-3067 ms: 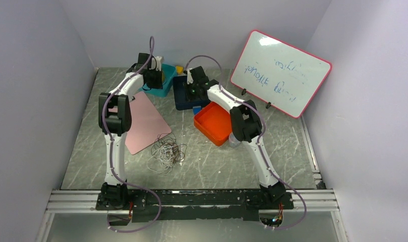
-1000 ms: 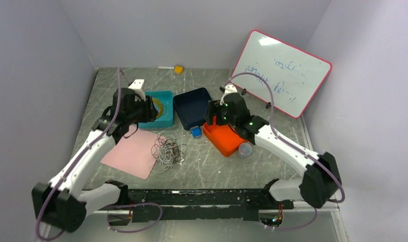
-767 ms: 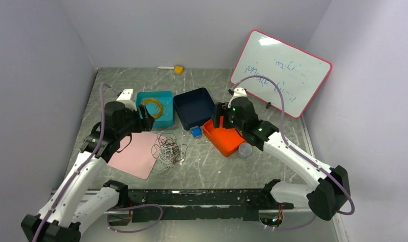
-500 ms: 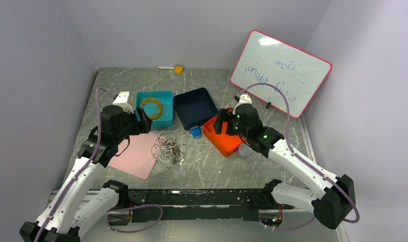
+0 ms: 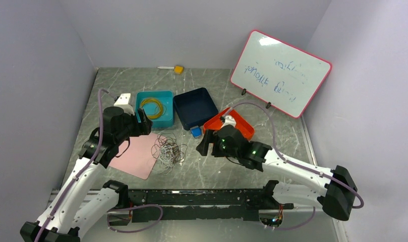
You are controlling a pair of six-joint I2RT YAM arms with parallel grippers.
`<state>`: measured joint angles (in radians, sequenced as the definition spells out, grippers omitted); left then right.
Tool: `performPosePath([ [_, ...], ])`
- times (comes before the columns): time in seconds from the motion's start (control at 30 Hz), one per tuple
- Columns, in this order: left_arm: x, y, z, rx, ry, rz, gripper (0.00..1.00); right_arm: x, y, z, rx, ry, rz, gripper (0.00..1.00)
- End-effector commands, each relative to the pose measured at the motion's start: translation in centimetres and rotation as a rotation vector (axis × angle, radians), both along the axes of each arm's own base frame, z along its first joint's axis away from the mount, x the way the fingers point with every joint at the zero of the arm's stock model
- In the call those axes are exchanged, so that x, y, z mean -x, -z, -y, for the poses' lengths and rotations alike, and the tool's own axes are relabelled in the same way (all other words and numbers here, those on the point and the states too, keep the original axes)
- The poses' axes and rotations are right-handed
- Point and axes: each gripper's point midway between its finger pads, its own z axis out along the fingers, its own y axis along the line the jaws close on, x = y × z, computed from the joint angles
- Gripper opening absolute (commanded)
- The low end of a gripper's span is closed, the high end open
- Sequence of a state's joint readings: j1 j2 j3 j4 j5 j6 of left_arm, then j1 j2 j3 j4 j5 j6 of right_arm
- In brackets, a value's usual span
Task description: Untangle the cables
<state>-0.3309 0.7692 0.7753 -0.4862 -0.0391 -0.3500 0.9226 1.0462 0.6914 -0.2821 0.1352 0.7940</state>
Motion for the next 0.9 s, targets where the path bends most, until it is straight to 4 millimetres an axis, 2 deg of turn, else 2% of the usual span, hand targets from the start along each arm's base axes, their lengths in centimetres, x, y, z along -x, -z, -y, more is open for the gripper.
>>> performPosePath([
  [0.0, -0.2, -0.4, 0.2, -0.002, 0.024, 0.028, 0.73, 0.5, 0.2, -1.9, -0.052, 0.059, -0.007, 0.87],
  [0.23, -0.2, -0.2, 0.3, -0.006, 0.028, 0.021, 0.73, 1.8, 0.9, -5.4, -0.099, 0.004, -0.009, 0.85],
  [0.37, -0.2, -0.2, 0.4, -0.005, 0.032, 0.019, 0.72, 2.0, 1.3, -6.3, -0.093, -0.018, -0.019, 0.82],
  [0.57, -0.2, 0.0, 0.5, -0.005, 0.038, 0.012, 0.72, 2.1, 2.8, -7.8, -0.082, -0.059, -0.045, 0.66],
  [0.87, -0.4, 0.4, 0.7, -0.010, 0.047, -0.006, 0.71, 0.3, 3.7, -10.3, -0.051, -0.083, 0.007, 0.56],
])
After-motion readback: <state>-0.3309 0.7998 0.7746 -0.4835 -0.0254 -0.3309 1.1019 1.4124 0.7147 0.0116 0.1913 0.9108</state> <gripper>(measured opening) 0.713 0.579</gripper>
